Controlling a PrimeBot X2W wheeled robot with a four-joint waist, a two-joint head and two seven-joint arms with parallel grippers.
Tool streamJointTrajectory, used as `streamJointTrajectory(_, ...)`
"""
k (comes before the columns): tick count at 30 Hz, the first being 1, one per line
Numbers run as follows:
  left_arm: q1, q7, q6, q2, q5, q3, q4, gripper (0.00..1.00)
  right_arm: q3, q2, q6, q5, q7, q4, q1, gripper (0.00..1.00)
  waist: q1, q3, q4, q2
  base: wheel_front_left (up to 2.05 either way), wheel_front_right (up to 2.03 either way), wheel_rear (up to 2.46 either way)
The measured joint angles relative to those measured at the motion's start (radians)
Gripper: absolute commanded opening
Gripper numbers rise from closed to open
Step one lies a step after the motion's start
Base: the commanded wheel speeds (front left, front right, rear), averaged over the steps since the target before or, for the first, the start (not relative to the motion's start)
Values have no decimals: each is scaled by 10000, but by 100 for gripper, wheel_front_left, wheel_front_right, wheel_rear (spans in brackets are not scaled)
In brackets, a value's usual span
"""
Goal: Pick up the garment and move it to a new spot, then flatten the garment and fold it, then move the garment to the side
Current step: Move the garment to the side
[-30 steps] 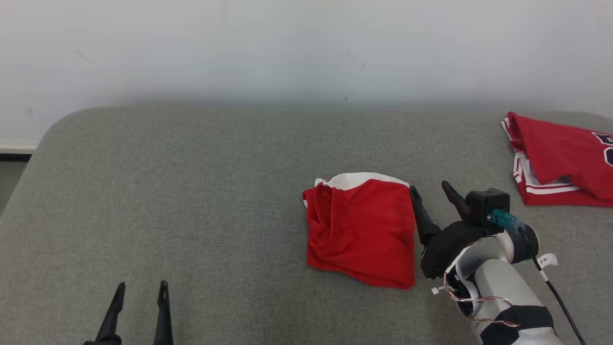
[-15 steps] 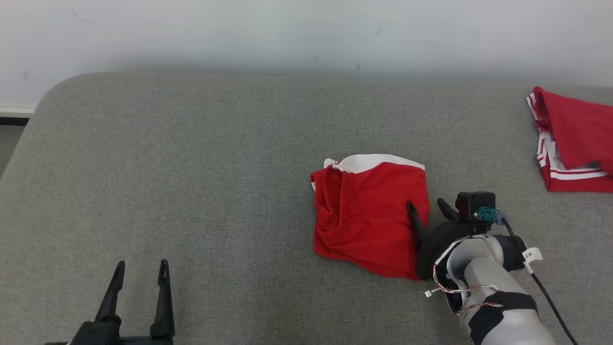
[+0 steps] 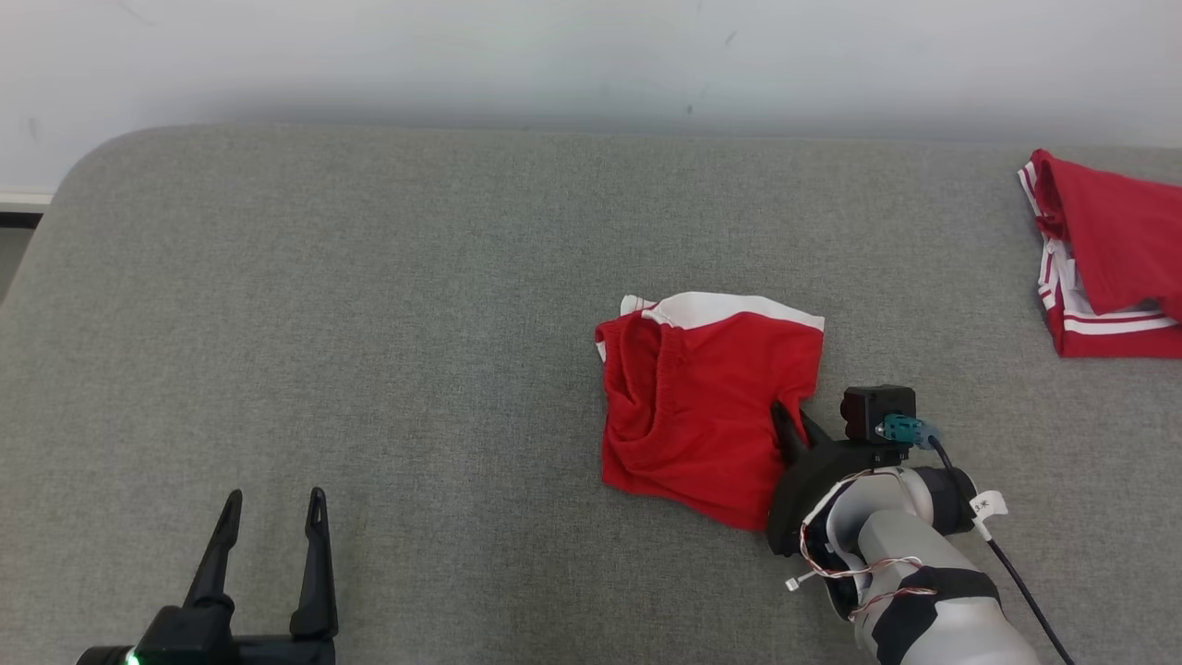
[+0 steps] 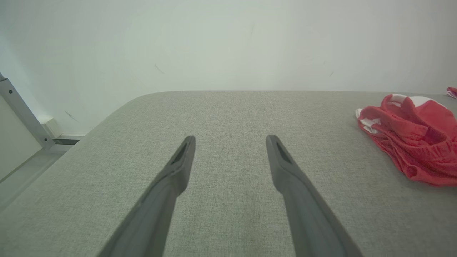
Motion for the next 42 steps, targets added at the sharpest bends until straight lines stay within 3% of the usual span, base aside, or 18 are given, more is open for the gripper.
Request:
streamJointTrajectory(5, -86, 0, -6, -4, 0, 2, 21, 100, 286, -104, 2, 96, -207, 88, -210, 0, 0, 84, -3, 0, 0, 0, 0)
streamJointTrajectory(20, -540, -2, -10, 128, -105, 81, -182, 100, 2610, -1770, 4, 153, 117, -688, -2174, 0, 1, 922, -480, 1, 0, 0, 0)
streamJointTrajectory(31, -1272, 0, -25, 441, -167, 10, -688, 100, 4178, -4094, 4, 911, 1172, -2435, -4022, 0, 2, 2350, -1092, 2, 0, 0, 0)
streamJointTrajectory(42, -1723, -2, -25, 840, -153, 56, -1409, 100, 4667, -6497, 4, 1983, 2414, -4289, -5133, 0, 1, 3686, -2051, 1, 0, 0, 0)
